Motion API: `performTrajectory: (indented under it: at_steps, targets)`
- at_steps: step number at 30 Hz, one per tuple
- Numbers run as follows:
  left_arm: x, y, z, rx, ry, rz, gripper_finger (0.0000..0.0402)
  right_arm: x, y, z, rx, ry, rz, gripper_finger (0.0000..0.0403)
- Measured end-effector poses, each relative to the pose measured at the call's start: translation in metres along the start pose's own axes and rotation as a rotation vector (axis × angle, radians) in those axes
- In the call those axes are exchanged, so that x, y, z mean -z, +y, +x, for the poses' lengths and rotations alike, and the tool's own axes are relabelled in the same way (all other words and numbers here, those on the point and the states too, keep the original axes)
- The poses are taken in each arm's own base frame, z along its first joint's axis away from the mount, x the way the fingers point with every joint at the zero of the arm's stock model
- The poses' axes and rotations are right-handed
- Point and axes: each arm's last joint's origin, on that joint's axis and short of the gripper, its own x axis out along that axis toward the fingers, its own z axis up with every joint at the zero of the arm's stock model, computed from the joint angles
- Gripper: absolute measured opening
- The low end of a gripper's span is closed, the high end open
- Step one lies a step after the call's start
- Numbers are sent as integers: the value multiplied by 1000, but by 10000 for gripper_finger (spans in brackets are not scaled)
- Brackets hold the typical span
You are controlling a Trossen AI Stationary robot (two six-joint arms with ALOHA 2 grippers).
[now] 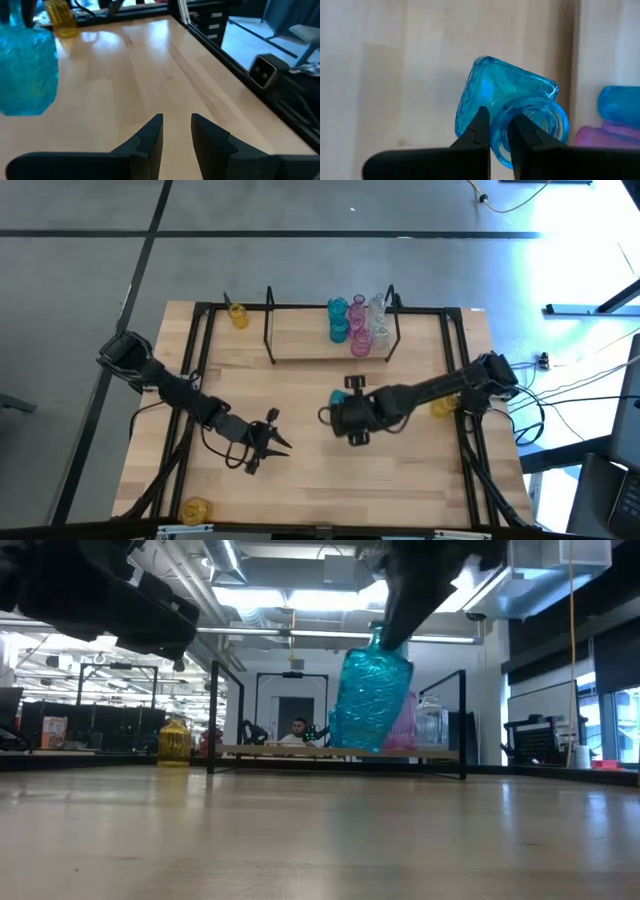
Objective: Sort vases onto shelf
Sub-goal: Put the blue vase aligned with the other blue vase on the shelf
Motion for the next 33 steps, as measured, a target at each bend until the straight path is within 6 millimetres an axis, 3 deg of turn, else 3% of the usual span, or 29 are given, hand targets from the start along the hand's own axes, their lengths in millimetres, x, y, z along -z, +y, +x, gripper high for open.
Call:
performTrajectory:
  at_steps: [4, 9, 18, 26, 33]
  targets:
    - [-4, 10, 2, -18, -30, -18, 94, -7, -21, -3, 13, -7, -49, 18]
    - [-13, 32, 0, 6, -77, -54, 94, -22, -53, -20, -2, -71, -107, 18]
    - [-23, 81, -7, -54, -129, -107, 94, -22, -134, -43, -76, -95, -67, 18]
    - [-21, 105, -10, -146, -124, -57, 94, -2, -180, -30, -137, -13, -1, 19]
    - [-20, 110, -11, -170, -105, 43, 94, -1, -195, -7, -156, -5, -56, 19]
